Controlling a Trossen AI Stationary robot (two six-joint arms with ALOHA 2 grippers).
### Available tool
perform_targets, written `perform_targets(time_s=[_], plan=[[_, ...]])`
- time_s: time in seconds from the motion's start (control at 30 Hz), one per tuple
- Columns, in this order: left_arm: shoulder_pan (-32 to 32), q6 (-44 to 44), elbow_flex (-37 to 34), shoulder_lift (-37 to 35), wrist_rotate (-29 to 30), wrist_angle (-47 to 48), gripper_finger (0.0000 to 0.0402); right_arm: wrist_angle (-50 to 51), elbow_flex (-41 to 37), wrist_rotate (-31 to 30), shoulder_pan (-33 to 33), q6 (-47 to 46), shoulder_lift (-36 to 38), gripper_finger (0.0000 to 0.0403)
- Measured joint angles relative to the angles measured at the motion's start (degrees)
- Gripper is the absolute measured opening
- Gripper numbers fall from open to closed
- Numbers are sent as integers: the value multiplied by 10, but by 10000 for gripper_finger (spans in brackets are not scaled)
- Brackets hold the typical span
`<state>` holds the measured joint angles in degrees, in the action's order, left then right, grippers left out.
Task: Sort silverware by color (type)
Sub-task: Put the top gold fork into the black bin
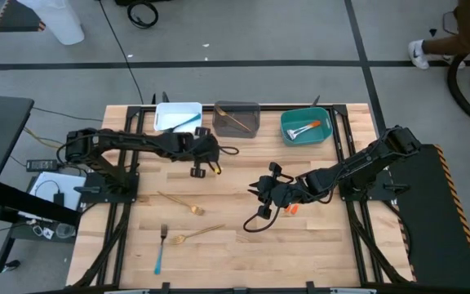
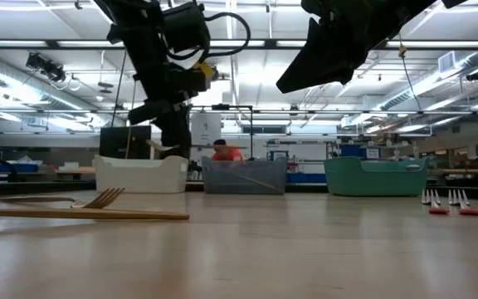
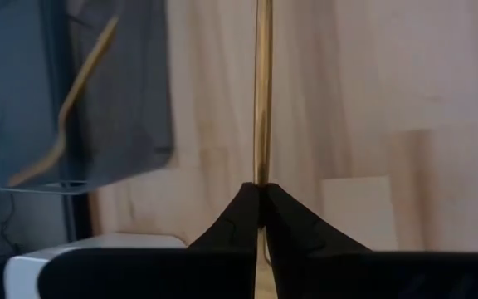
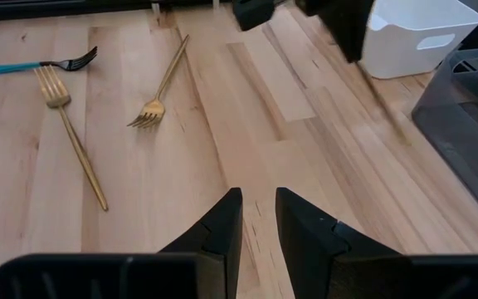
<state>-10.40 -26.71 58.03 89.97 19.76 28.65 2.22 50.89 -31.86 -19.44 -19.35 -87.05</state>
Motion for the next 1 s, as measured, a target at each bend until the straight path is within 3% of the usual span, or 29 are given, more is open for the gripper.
perform_targets(time_s=[0.5, 1.0], plan=[[-54, -86, 72, 0, -2, 0, 17, 0, 0, 0, 0, 0, 0, 86], [-140, -145, 138, 0, -72, -31, 15, 0, 0, 0, 0, 0, 0, 86]])
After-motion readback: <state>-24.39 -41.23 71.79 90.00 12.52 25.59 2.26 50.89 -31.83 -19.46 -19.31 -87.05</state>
